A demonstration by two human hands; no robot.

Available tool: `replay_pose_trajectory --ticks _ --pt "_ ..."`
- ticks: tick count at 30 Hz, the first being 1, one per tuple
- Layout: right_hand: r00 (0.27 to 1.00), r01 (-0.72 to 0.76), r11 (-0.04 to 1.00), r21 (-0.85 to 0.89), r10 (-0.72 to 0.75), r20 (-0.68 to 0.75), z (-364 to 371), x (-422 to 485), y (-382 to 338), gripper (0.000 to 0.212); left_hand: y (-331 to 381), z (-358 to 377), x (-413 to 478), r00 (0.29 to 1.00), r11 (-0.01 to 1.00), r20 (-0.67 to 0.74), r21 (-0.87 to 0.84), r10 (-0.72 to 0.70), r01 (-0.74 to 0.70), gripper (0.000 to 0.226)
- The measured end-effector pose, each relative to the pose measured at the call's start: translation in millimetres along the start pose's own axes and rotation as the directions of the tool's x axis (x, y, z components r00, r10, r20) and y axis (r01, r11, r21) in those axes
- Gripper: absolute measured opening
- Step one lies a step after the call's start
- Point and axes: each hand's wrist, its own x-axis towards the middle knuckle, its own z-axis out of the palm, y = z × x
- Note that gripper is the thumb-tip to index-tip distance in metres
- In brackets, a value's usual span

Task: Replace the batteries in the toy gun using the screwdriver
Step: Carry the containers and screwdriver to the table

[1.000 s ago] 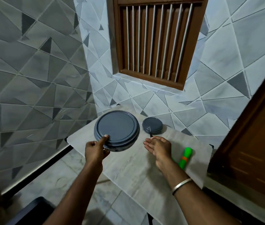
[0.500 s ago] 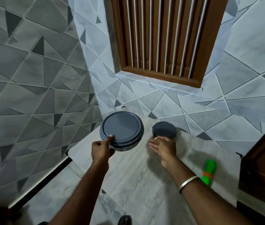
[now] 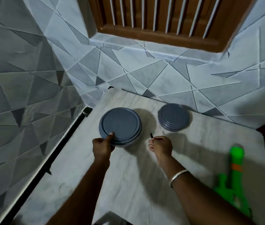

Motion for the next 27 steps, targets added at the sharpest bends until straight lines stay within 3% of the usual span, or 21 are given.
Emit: replay_pose_trajectory --ticks 4,7,11,16,21,27 --pt "0.997 0.021 0.994 -0.108 -0.029 -0.077 10 62 49 0.007 -8 7 24 0.999 0.998 -0.003 0.047 -0.033 0.033 0.075" --pt "0.992 0.057 0.981 -0.184 -0.077 -0.102 16 101 82 0.011 -14 11 37 0.999 0.998 0.005 0.042 -0.04 0.039 0.062" --pt "0.989 0.037 0.977 -0.21 -0.066 -0.134 24 85 84 0.014 -28 7 41 0.996 0.996 0.032 0.026 -0.083 0.082 0.057" --pt "0.982 0.033 0.961 -0.275 -0.082 -0.17 33 51 57 0.008 -48 9 51 0.996 0.996 0.052 0.047 -0.078 0.076 0.091" --pt "0.966 0.059 0.918 -0.392 -0.152 -0.211 33 47 57 0.008 -41 14 43 0.995 0.989 0.062 0.132 -0.083 0.074 0.052" --pt "0.967 0.059 0.903 -0.427 -0.157 -0.199 32 47 70 0.011 -36 13 32 0.998 0.958 -0.041 0.284 -0.038 0.048 0.068"
